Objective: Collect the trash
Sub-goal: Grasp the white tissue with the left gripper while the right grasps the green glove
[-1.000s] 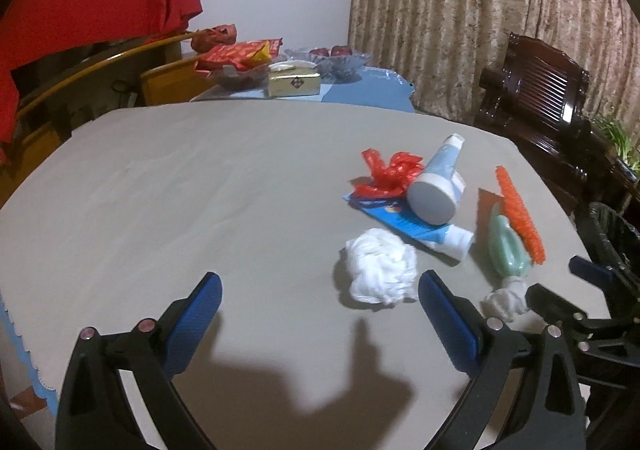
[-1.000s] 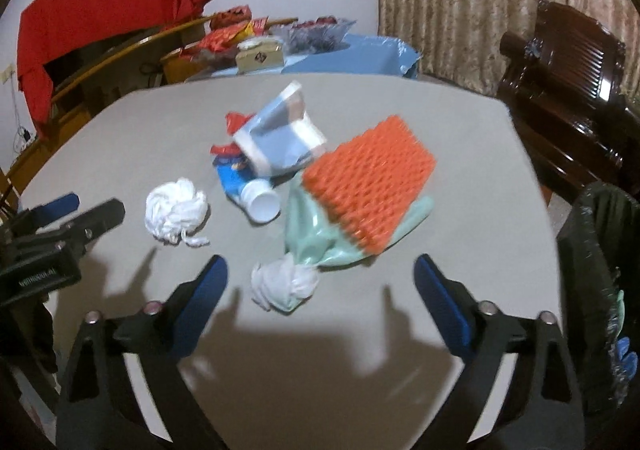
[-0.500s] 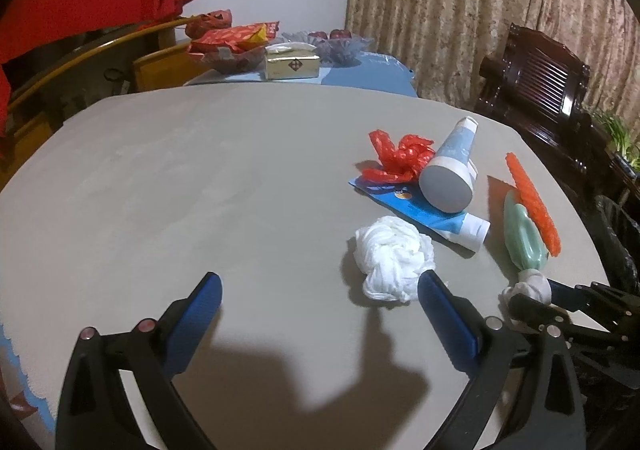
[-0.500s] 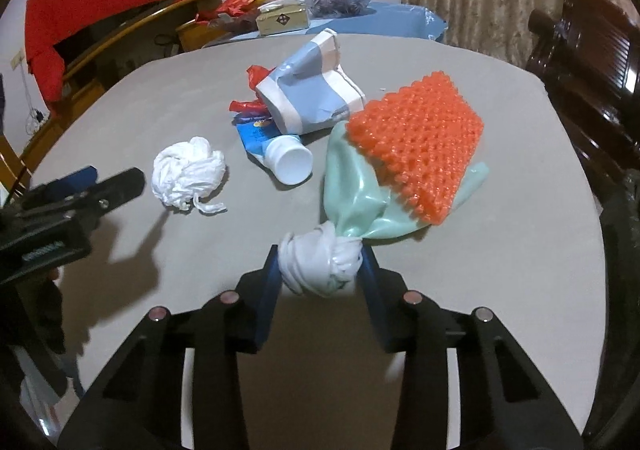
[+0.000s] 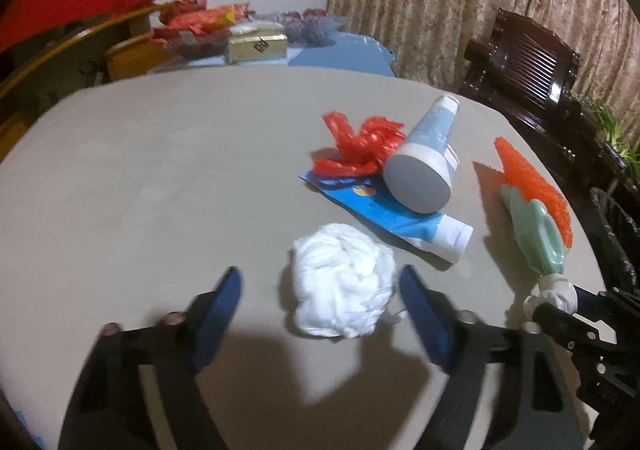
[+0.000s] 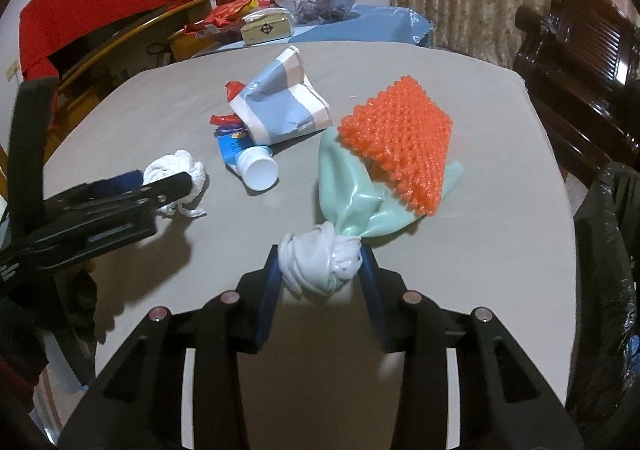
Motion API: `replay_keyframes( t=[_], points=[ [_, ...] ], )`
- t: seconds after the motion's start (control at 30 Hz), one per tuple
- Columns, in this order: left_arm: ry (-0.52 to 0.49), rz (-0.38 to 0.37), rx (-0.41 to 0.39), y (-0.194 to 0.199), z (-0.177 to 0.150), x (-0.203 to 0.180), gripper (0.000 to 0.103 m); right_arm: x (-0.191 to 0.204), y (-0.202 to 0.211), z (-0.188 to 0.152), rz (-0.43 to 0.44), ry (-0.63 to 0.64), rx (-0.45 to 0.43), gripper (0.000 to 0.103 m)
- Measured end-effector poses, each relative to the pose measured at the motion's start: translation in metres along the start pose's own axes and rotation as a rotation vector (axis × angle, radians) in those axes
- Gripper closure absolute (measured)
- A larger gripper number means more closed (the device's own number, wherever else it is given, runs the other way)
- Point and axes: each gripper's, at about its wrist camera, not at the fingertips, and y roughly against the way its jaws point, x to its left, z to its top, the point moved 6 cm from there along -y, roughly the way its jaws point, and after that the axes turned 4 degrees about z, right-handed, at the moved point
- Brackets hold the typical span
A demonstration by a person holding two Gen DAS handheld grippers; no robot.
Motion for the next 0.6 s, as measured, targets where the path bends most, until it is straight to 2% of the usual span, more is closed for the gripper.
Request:
replay_keyframes(
  t=[0.07,0.1,0.23,0.6],
  points=[
    [0.011,-0.031,0.019,-0.003,-0.001,-0.003,0.058,0.0,0.001,0.0,0.003,0.003,-0.001,0.066],
    [0.016,-0.047,0.021,-0.003,-0.002,-0.005,0.062,0.0,0.002,0.0,0.007,0.004,-0.002,0.066],
    [0.009,-0.043,-0.006,0.009,-0.003,-0.008,0.066,0.003,0.006,-0.002,0.021,0.004,-0.003,0.066],
    [0.019,-0.05,-0.056,0.055,-0.005,-0.01,0.066,0.007,0.028,-0.005,0.043,0.015,-0.023,0.066]
  ],
)
